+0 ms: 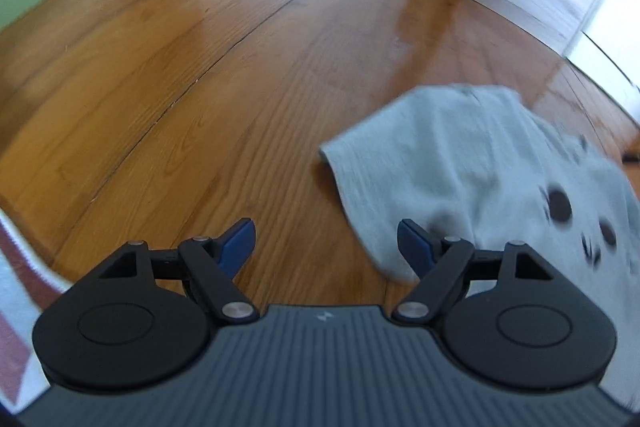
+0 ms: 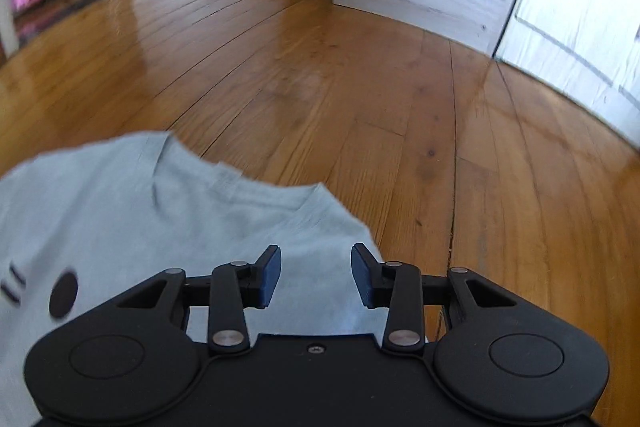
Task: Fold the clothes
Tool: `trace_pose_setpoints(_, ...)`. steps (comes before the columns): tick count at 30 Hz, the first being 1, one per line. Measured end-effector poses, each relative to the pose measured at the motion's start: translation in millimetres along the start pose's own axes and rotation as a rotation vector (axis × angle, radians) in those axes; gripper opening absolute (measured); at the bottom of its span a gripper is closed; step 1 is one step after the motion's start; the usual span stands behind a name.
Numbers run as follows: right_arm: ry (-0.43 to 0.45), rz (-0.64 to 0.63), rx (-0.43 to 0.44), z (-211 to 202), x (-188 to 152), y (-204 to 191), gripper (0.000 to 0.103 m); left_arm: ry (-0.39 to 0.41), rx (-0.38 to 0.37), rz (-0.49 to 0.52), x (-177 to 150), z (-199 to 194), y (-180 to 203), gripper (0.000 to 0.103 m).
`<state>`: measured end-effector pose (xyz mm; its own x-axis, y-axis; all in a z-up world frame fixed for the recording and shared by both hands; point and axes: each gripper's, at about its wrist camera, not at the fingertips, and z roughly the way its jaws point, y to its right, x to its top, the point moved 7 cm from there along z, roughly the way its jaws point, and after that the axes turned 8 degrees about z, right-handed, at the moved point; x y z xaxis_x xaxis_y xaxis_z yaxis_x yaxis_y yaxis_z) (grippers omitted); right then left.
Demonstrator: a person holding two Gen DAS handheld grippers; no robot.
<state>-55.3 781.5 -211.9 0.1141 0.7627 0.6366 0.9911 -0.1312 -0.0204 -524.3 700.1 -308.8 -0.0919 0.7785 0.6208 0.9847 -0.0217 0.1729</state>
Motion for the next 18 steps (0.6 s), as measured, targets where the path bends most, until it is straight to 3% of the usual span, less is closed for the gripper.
trace_pose_setpoints(2,-0.007,0.02,0.01,12,8,6,0.046,-0.036,0.003,-0.075,19,13,-1,0.078)
trace_pose_setpoints(5,-0.038,0.087,0.035,40,16,14,0.055,-0.121,-0.012,-0.111,38,30,11,0.078)
trace_pose_setpoints(9,-0.055,0.288,0.024,77,16,25,0.061,-0.133,0.082,0.002,51,53,29,0.079)
trace_pose_setpoints(12,-0.044,0.273,-0.021,86,14,19,0.062,-0.071,0.085,0.119,55,52,48,0.079)
trace_pose_setpoints(14,-0.037,0.264,-0.051,93,12,15,0.067,-0.034,0.096,0.204,53,47,61,0.081)
trace_pose_setpoints(16,-0.029,0.254,-0.082,99,11,10,0.068,-0.029,0.121,0.242,49,48,65,0.082)
trace_pose_setpoints(18,-0.022,0.244,-0.112,106,9,6,0.068,-0.058,0.138,0.219,49,58,59,0.082)
